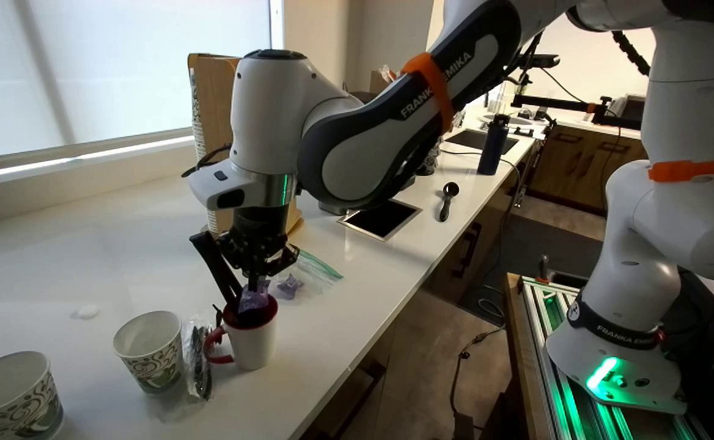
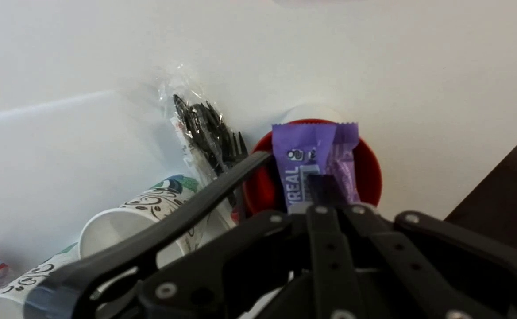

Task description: Put the small packet inside the mug

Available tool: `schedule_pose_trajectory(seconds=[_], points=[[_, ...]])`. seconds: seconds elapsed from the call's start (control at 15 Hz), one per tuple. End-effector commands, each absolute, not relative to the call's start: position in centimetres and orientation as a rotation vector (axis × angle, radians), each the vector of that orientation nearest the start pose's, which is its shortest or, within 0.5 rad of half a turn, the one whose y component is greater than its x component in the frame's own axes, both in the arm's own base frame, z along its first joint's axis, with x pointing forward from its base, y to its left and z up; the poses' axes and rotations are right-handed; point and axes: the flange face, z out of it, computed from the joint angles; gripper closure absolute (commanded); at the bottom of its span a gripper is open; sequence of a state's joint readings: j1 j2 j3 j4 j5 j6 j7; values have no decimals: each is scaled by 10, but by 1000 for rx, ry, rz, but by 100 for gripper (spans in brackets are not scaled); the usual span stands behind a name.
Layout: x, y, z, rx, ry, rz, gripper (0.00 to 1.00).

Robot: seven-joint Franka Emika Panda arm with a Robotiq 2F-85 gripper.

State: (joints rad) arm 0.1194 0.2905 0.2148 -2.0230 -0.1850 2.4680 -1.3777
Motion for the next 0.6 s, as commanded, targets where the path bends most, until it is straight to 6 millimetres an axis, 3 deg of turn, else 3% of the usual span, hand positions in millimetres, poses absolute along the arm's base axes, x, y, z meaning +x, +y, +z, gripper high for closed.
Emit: schedule_pose_trajectory(seconds=[0.0, 0.2, 0.53], points=[[585, 203, 322, 1780, 2425, 121, 73], [579, 201, 323, 1794, 2427, 119, 53], [545, 179, 335, 1892, 2402, 86, 15]])
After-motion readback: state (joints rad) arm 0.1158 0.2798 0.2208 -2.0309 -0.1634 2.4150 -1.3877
